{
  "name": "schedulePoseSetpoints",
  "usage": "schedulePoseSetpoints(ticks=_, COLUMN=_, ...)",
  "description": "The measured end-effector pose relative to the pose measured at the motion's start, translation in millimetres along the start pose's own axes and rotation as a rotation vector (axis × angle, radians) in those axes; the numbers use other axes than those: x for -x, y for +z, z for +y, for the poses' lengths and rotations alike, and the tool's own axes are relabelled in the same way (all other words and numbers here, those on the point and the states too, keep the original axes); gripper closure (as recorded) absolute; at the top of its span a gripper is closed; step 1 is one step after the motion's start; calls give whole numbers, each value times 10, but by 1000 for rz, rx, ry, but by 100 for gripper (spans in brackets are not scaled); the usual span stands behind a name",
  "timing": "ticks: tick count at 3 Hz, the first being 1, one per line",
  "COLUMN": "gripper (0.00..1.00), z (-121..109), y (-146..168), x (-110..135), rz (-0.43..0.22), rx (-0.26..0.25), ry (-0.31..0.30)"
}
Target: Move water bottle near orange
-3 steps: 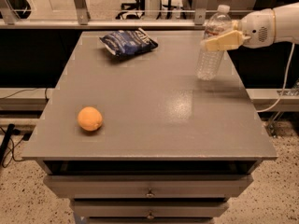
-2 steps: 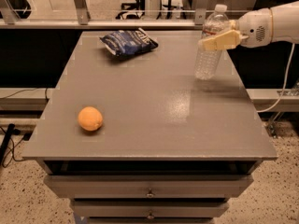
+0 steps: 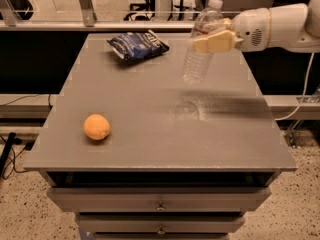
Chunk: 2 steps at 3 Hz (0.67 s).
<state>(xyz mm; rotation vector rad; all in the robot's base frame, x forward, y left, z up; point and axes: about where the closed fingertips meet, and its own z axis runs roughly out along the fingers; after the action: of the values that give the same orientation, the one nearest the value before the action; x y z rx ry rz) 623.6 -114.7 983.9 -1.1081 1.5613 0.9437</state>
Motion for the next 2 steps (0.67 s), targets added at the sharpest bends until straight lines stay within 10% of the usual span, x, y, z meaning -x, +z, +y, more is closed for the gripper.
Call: schedulePoseSetpoints(ticks=2, gripper=100, z=824, y=1090, x=102, rz=-63, rx=142, ry=-48)
